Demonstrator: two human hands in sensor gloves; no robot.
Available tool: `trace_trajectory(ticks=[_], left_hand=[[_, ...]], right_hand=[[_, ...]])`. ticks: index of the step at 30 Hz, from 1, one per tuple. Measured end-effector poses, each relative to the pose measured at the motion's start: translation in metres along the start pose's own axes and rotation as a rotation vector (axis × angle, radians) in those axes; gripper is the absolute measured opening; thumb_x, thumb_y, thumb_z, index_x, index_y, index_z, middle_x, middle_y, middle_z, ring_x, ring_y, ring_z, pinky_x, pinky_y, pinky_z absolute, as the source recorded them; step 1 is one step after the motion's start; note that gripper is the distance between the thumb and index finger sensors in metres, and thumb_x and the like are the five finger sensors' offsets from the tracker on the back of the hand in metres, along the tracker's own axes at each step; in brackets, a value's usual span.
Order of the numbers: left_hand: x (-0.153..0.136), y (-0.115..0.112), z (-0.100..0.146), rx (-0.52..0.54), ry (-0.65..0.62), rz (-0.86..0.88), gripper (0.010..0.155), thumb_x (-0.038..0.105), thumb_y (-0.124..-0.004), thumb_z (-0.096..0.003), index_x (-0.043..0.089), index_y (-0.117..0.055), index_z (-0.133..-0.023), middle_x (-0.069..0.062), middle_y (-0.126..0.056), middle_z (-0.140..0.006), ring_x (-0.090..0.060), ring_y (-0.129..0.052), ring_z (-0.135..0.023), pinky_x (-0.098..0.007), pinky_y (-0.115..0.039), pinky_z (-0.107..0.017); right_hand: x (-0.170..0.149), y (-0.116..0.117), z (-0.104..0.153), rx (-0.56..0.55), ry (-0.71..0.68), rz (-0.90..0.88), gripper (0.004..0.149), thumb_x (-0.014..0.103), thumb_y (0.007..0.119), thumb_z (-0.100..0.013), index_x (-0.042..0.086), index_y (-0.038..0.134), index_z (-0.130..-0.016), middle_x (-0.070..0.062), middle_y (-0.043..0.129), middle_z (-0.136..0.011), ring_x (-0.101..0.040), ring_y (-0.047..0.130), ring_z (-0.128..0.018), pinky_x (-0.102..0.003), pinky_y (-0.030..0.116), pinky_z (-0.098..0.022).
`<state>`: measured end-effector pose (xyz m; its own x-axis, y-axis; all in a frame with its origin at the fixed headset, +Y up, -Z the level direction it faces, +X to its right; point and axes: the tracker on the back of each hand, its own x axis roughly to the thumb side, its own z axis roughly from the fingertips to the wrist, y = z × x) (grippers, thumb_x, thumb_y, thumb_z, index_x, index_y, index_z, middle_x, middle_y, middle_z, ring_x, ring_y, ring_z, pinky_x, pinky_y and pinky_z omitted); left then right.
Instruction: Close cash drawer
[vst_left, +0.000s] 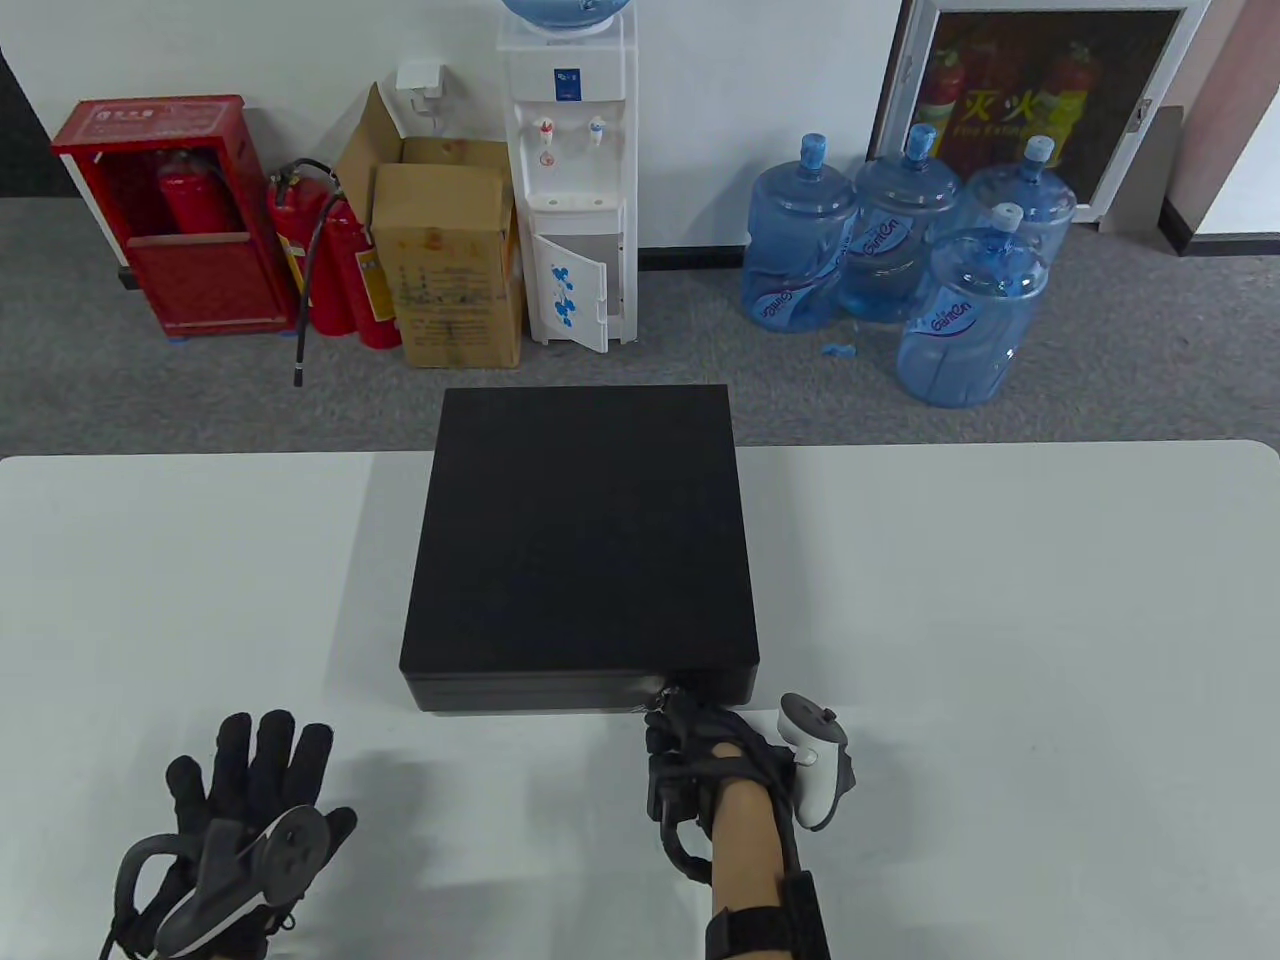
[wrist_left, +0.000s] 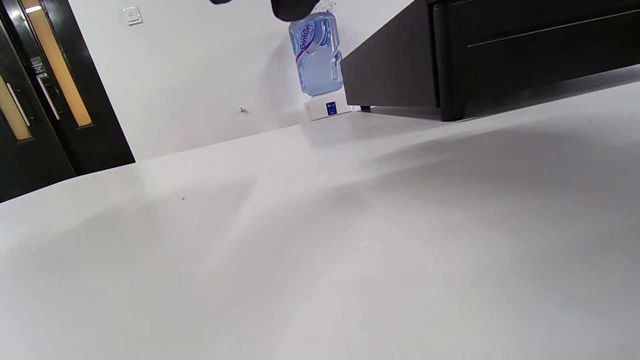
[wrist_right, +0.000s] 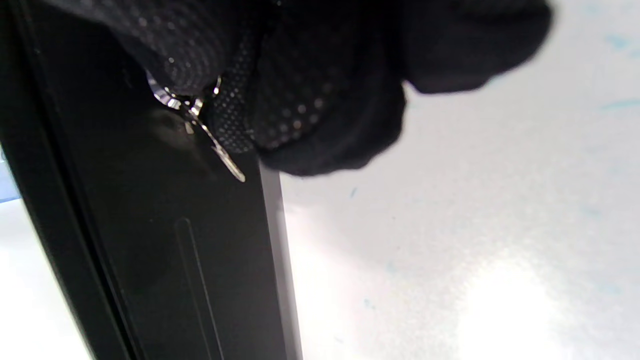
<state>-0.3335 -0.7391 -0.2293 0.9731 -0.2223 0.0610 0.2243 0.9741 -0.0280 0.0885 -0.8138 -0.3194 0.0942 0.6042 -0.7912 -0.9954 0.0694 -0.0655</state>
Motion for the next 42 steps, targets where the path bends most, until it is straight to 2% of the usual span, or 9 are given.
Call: trace_trajectory(ticks=[5,8,13,24,31,35,42], left_hand=[[0.000,0.000,0.000,0.001,0.000,0.003,0.082,0.070,-0.043,-0.0502,0.032,-0.022,-0.119,-0.012,-0.029,-0.131,-0.046,-0.024,-0.120,-0.076,-0.030,-0.075],[0.000,0.000,0.000,-0.005,0.000,0.005,0.082,0.070,-0.043,-0.0501,0.032,-0.022,-0.119,-0.012,-0.029,-0.131,-0.046,-0.024,-0.120,-0.076,-0.030,-0.075],[-0.006,-0.001,0.001,-0.009,0.024,0.023,0.082,0.070,-0.043,-0.0501,0.032,-0.022,-0.119,-0.012,-0.029,-0.131,-0.046,-0.024,-0.120,-0.076,-0.030,-0.075],[-0.007,-0.001,0.002,-0.007,0.028,0.026,0.082,0.070,-0.043,-0.0501,0.032,-0.022,-0.119,-0.012,-0.029,-0.130,-0.046,-0.024,-0.119,-0.076,-0.030,-0.075],[-0.006,-0.002,0.002,-0.010,0.022,0.028,0.082,0.070,-0.043,-0.0501,0.032,-0.022,-0.119,-0.012,-0.029,-0.130,-0.046,-0.024,-0.119,-0.075,-0.030,-0.075],[-0.006,-0.002,0.003,-0.015,0.025,0.036,0.082,0.070,-0.043,-0.0501,0.032,-0.022,-0.119,-0.012,-0.029,-0.130,-0.046,-0.024,-0.119,-0.075,-0.031,-0.075],[-0.006,-0.002,0.003,-0.023,0.026,0.043,0.082,0.070,-0.043,-0.0501,0.032,-0.022,-0.119,-0.012,-0.029,-0.130,-0.046,-0.024,-0.119,-0.075,-0.031,-0.075]], right_hand=[[-0.004,-0.003,0.005,0.032,0.032,0.013,0.040,0.047,0.072,-0.044,0.033,0.092,-0.075,0.001,0.097,-0.070,-0.007,0.102,-0.024,-0.028,0.089,-0.021],[-0.008,-0.002,0.011,0.106,-0.004,0.006,0.042,0.047,0.074,-0.044,0.031,0.091,-0.078,0.002,0.098,-0.070,-0.008,0.102,-0.024,-0.028,0.089,-0.021],[-0.012,-0.007,0.026,0.118,-0.039,0.025,0.043,0.050,0.078,-0.042,0.029,0.093,-0.077,0.002,0.100,-0.068,-0.008,0.102,-0.025,-0.029,0.090,-0.022],[-0.002,-0.040,0.069,-0.008,-0.160,0.086,0.042,0.052,0.084,-0.038,0.028,0.095,-0.071,0.002,0.101,-0.063,-0.010,0.102,-0.025,-0.030,0.090,-0.023],[-0.008,-0.066,0.073,-0.071,-0.228,0.052,0.042,0.052,0.088,-0.034,0.029,0.095,-0.069,0.002,0.100,-0.063,-0.011,0.102,-0.026,-0.031,0.090,-0.024],[-0.014,-0.082,0.071,-0.072,-0.261,-0.016,0.042,0.052,0.090,-0.033,0.030,0.094,-0.069,0.001,0.099,-0.065,-0.011,0.102,-0.028,-0.032,0.089,-0.025],[-0.013,-0.104,0.073,-0.088,-0.326,-0.013,0.043,0.050,0.093,-0.032,0.030,0.092,-0.070,0.001,0.097,-0.066,-0.012,0.101,-0.030,-0.033,0.089,-0.027]])
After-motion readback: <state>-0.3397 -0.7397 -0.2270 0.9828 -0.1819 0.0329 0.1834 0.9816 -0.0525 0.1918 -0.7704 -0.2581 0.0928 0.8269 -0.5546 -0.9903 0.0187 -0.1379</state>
